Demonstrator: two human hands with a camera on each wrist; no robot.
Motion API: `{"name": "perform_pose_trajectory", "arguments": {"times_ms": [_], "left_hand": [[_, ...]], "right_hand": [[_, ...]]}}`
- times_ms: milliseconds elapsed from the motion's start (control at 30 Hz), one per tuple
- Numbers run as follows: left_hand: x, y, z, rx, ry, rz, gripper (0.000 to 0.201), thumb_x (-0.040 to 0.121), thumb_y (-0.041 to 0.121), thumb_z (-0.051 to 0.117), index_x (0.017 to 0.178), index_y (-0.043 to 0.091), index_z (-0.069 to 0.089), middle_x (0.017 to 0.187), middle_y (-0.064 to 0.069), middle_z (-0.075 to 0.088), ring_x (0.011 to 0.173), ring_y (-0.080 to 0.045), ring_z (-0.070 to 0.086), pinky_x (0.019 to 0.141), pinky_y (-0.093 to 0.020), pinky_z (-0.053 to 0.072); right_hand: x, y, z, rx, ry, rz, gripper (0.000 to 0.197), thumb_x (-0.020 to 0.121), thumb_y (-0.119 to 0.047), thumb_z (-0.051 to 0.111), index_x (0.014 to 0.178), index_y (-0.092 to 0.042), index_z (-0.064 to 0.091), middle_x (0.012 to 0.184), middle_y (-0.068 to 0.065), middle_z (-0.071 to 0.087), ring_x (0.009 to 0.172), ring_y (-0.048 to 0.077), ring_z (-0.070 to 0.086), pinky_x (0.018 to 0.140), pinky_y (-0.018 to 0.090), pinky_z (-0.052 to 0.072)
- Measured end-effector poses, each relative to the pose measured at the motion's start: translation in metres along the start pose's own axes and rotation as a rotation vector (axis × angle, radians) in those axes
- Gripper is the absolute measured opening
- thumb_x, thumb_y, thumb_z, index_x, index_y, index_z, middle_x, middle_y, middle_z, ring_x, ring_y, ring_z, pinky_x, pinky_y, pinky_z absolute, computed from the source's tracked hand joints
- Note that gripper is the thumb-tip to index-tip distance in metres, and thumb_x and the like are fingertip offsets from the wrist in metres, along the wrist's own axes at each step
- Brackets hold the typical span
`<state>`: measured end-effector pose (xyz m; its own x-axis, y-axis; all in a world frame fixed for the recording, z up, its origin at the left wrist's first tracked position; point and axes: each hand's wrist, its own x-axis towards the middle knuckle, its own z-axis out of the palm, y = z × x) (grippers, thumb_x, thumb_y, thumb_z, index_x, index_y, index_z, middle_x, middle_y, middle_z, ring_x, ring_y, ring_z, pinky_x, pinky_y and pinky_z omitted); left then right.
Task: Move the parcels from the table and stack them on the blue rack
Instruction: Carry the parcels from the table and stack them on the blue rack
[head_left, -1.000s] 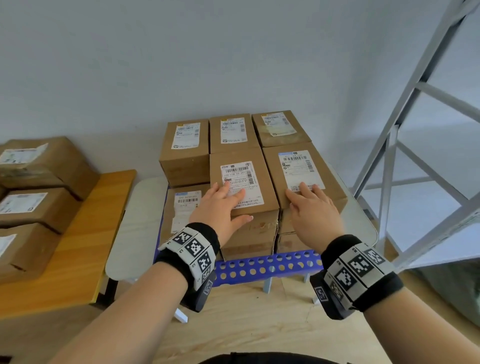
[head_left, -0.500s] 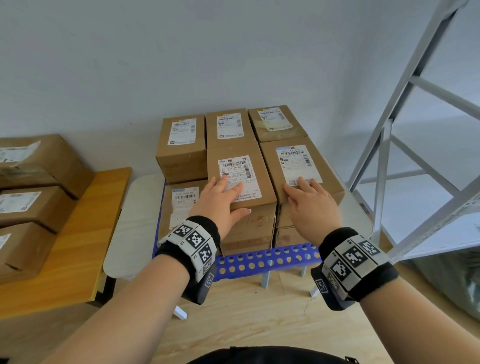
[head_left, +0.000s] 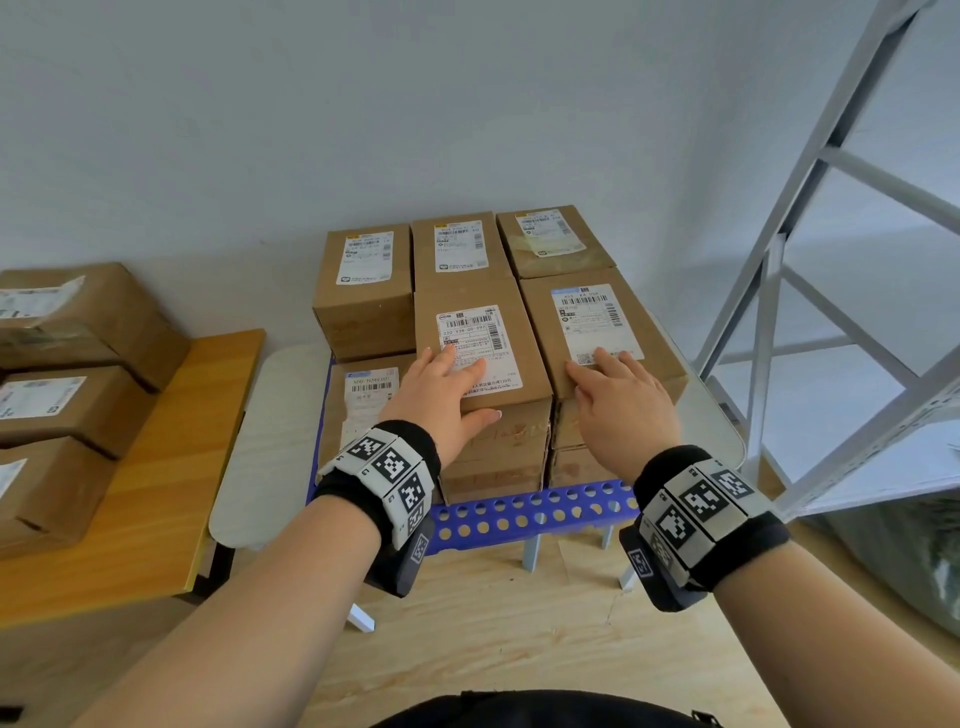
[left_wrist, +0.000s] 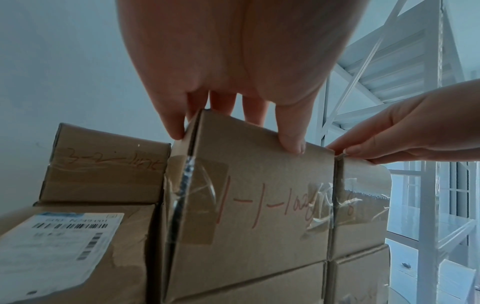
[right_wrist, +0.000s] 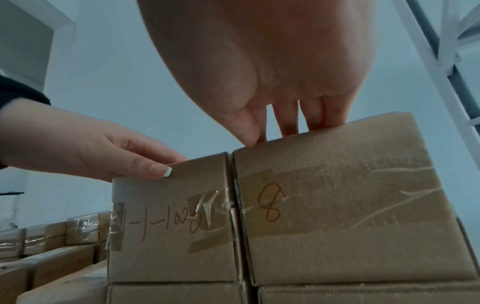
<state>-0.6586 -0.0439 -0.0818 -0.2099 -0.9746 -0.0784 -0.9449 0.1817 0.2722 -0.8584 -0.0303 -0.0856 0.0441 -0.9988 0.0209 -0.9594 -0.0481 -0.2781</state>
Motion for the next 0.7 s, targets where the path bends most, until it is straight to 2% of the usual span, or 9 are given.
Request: {"name": "perform_pose_trajectory", "arguments": {"times_ms": [167, 300, 367, 433, 533, 600, 700], "left_hand": [[0.002, 0.004, -0.005, 0.011, -0.001, -0.007, 0.067, 0.089, 0.058, 0.042, 0.146, 0.028, 0.025, 0.156, -0.007, 0.014, 0.144, -0.026, 0.007, 0.117, -0.04, 0.011], [-0.001, 0.009, -0.01, -0.005, 0.075, 0.004, 0.059, 0.092, 0.05, 0.043, 0.144, 0.023, 0.033, 0.153, -0.007, 0.024, 0.141, -0.023, 0.02, 0.114, -0.036, 0.017], [-0.007, 0.011, -0.015, -0.047, 0.12, -0.003, 0.054, 0.095, 0.044, 0.043, 0.143, 0.022, 0.034, 0.152, -0.005, 0.027, 0.139, -0.021, 0.023, 0.113, -0.034, 0.019], [-0.013, 0.01, -0.019, -0.076, 0.182, -0.008, 0.049, 0.096, 0.037, 0.044, 0.142, 0.021, 0.037, 0.148, -0.003, 0.034, 0.136, -0.018, 0.029, 0.11, -0.031, 0.023], [-0.027, 0.001, -0.025, -0.076, 0.256, -0.039, 0.042, 0.096, 0.033, 0.045, 0.137, 0.022, 0.045, 0.14, 0.0, 0.045, 0.127, -0.016, 0.04, 0.104, -0.03, 0.032], [-0.04, -0.01, -0.029, -0.098, 0.278, -0.103, 0.039, 0.096, 0.032, 0.044, 0.134, 0.025, 0.047, 0.136, 0.001, 0.049, 0.124, -0.015, 0.045, 0.102, -0.031, 0.037], [-0.066, -0.031, -0.035, -0.134, 0.299, -0.187, 0.036, 0.098, 0.028, 0.042, 0.133, 0.025, 0.049, 0.133, 0.002, 0.052, 0.119, -0.014, 0.048, 0.093, -0.022, 0.035]], "right_hand": [[0.001, -0.002, -0.008, 0.014, -0.017, -0.003, 0.039, 0.099, -0.027, 0.03, 0.136, -0.028, 0.042, 0.142, 0.001, 0.038, 0.137, 0.023, 0.025, 0.113, 0.04, 0.021], [0.001, -0.005, -0.012, 0.071, 0.008, -0.015, 0.034, 0.098, -0.023, 0.032, 0.127, -0.022, 0.051, 0.135, 0.004, 0.044, 0.134, 0.025, 0.029, 0.114, 0.04, 0.02], [-0.001, -0.011, -0.013, 0.109, 0.043, -0.057, 0.035, 0.098, -0.021, 0.034, 0.128, -0.02, 0.052, 0.137, 0.006, 0.046, 0.136, 0.026, 0.029, 0.116, 0.041, 0.021], [-0.004, -0.021, -0.016, 0.176, 0.084, -0.098, 0.035, 0.097, -0.018, 0.036, 0.128, -0.016, 0.053, 0.132, 0.006, 0.051, 0.13, 0.025, 0.038, 0.11, 0.039, 0.031], [-0.008, -0.044, -0.018, 0.283, 0.119, -0.16, 0.034, 0.097, -0.018, 0.038, 0.125, -0.016, 0.056, 0.121, 0.005, 0.06, 0.111, 0.022, 0.054, 0.088, 0.036, 0.048], [-0.008, -0.062, -0.016, 0.338, 0.091, -0.221, 0.035, 0.097, -0.019, 0.039, 0.128, -0.019, 0.055, 0.122, 0.004, 0.061, 0.109, 0.021, 0.057, 0.085, 0.037, 0.051], [-0.008, -0.091, -0.009, 0.395, 0.015, -0.295, 0.033, 0.098, -0.021, 0.039, 0.124, -0.019, 0.057, 0.117, 0.003, 0.063, 0.105, 0.02, 0.059, 0.086, 0.039, 0.052]]}}
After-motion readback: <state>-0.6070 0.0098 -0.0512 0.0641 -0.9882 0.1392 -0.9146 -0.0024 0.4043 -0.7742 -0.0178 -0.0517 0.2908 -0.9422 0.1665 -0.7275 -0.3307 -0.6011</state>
